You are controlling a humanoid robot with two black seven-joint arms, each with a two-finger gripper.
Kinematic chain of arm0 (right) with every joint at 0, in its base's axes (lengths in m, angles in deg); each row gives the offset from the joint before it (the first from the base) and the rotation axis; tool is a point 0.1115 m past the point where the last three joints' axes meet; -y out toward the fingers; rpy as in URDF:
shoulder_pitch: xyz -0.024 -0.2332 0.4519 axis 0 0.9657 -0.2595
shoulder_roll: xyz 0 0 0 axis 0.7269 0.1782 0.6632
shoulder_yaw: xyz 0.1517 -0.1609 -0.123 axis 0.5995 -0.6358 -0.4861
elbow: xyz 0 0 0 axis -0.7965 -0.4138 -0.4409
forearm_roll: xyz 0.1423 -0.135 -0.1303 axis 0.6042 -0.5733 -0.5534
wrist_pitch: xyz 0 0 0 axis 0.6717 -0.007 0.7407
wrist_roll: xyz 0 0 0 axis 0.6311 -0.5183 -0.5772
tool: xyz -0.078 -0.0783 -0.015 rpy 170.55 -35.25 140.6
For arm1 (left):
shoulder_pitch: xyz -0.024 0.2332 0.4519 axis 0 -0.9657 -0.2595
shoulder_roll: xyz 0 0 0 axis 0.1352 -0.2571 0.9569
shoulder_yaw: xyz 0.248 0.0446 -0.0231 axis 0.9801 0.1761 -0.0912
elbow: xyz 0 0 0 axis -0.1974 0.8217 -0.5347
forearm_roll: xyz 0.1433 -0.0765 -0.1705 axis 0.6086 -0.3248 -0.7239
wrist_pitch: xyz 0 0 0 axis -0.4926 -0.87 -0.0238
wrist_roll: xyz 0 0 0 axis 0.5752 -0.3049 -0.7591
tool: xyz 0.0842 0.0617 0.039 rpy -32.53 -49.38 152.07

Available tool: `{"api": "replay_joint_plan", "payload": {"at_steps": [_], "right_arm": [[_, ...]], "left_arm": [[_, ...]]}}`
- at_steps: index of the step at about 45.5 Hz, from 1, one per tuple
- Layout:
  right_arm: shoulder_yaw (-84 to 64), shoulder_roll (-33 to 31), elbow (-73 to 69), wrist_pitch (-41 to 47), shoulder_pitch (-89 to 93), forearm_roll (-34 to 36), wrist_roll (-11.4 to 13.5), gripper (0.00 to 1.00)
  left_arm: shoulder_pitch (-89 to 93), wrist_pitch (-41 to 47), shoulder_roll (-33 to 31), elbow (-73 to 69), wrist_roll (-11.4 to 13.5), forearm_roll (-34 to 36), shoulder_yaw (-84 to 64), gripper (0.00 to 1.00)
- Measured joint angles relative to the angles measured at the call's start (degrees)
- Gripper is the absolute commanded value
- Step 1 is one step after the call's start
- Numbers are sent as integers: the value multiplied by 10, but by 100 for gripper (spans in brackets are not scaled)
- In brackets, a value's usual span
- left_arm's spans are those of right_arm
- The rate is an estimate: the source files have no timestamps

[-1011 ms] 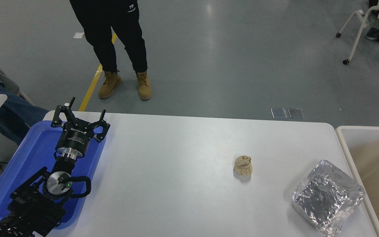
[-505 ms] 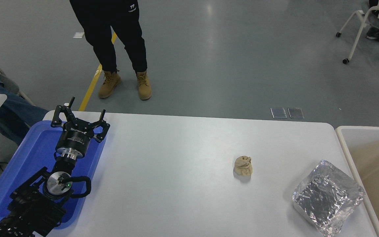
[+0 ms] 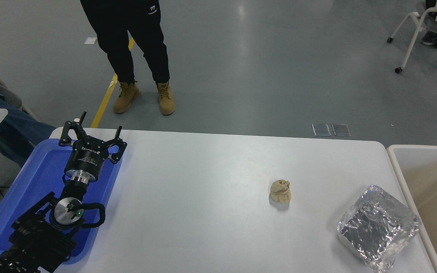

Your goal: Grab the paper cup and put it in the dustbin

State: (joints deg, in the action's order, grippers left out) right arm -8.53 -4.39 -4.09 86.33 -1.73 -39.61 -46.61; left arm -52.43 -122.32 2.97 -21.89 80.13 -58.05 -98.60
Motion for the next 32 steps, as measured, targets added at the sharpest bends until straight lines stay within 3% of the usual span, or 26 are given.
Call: {"api": "replay_joint_plan", "payload": {"at_steps": [32], "right_arm": [[-57, -33, -261, -5, -260, -122, 28, 100]], "left_arm": [[1, 0, 0, 0, 0, 0, 0, 100]]}}
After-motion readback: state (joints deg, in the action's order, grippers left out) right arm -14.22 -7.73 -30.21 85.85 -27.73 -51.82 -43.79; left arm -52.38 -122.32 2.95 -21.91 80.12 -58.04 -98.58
